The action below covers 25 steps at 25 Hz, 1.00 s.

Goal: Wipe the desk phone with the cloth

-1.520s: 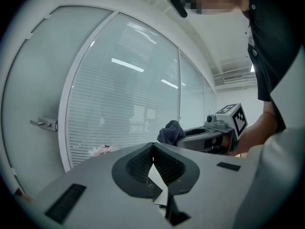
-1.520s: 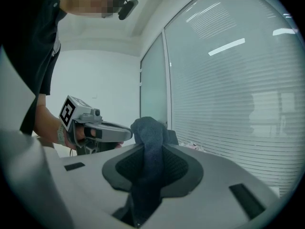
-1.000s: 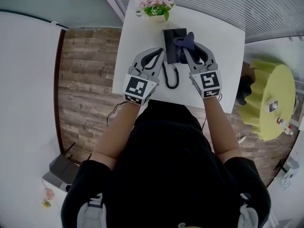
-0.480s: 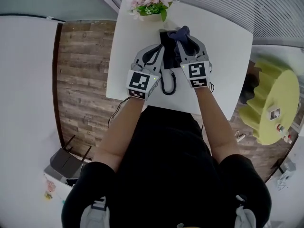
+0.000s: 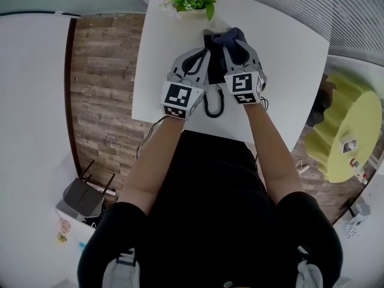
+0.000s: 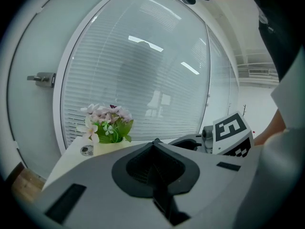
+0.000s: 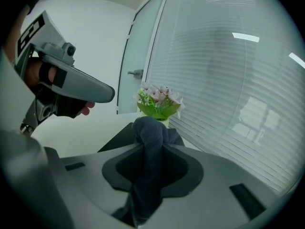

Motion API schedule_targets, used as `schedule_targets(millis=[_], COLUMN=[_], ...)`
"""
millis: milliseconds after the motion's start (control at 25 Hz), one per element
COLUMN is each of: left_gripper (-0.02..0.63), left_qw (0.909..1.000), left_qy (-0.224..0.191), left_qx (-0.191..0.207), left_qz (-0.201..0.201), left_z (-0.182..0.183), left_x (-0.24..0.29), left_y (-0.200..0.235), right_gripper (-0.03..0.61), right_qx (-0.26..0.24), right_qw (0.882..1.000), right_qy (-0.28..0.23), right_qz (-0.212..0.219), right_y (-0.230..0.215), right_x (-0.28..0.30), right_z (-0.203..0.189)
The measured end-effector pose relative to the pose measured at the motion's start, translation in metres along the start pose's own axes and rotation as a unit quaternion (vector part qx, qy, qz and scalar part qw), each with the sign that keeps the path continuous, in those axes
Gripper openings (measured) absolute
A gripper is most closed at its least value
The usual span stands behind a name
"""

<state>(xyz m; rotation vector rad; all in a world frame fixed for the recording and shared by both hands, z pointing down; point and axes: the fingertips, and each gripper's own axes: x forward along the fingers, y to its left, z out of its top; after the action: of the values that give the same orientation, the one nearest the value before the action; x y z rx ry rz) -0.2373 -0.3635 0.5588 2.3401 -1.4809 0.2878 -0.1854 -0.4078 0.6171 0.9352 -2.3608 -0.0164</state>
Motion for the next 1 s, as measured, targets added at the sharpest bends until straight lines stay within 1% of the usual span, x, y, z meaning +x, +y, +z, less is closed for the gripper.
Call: schedule_targets(millis=[320, 480, 1000], left_gripper=[0.011, 0.011, 0.011], left_qw=[0.9999, 0.9999, 0.9992], left_qy=[0.008, 0.012, 0.032], left_qx=[-0.005, -0.010, -0.012], left_qz=[-0.003, -0.005, -0.023], left_z=[-0.016, -0.025, -0.056], left_x=[0.001, 0.000, -0.010], left_y=[-0.003, -0.005, -0.027], right_gripper=[0.106, 0.106, 0.106], right_qx=[0.006, 0.019, 0.031], right_qw=[1.000, 1.000, 0.999], right_qy=[-0.001, 0.000, 0.022], right_qz=[-0.002, -0.004, -0.008], right_y=[0.009, 0.014, 0.039], right_x=[-0.008, -0.014, -0.040], right_z=[-0.013, -0.021, -0.059])
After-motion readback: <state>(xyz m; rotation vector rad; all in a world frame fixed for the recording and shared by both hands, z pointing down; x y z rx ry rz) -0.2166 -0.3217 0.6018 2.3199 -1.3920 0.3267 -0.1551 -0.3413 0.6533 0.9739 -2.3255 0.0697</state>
